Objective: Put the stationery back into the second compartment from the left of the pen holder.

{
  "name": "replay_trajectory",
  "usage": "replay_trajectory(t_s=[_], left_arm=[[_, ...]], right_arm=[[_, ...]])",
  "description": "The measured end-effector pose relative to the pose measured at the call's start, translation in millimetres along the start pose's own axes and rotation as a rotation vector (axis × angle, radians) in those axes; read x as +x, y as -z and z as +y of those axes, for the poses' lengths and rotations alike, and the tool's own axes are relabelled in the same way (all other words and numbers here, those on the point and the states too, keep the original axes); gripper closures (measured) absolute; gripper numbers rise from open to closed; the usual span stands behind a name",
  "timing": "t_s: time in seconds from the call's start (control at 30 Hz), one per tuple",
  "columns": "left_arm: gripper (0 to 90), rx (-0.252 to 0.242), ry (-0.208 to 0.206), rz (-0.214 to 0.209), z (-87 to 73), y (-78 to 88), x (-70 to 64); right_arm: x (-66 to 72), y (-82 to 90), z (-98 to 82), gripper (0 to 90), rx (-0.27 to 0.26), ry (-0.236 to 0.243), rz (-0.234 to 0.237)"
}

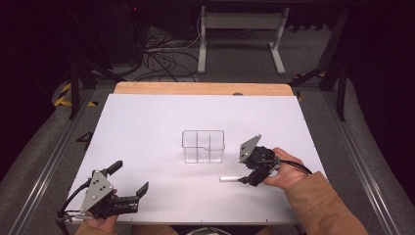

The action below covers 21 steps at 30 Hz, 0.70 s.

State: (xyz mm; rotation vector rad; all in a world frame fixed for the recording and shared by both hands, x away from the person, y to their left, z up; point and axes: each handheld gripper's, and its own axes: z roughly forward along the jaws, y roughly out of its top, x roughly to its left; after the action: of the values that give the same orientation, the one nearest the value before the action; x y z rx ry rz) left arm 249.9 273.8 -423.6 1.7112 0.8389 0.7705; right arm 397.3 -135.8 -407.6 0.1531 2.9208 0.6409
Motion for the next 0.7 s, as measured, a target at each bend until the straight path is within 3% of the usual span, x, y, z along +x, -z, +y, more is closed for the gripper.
replay_trajectory(t_s=[0.1,0.3,0.7], left_arm=[[1.0,-0.001,0.001,0.000,0.0,0.1,0.0],[1.0,0.000,0.001,0.000,0.1,-0.1,-0.1],[1.0,0.001,-0.005,0.001,-0.1,-0.2,0.2]], right_arm=[[2.0,-3.3,0.4,36.0,0.016,-0.008,0.004],[1.5,-9.6,0.2,40.6,0.046,0.023,0.022],[2.2,-25.3,3.2,52.9,0.144,0.046,0.046]])
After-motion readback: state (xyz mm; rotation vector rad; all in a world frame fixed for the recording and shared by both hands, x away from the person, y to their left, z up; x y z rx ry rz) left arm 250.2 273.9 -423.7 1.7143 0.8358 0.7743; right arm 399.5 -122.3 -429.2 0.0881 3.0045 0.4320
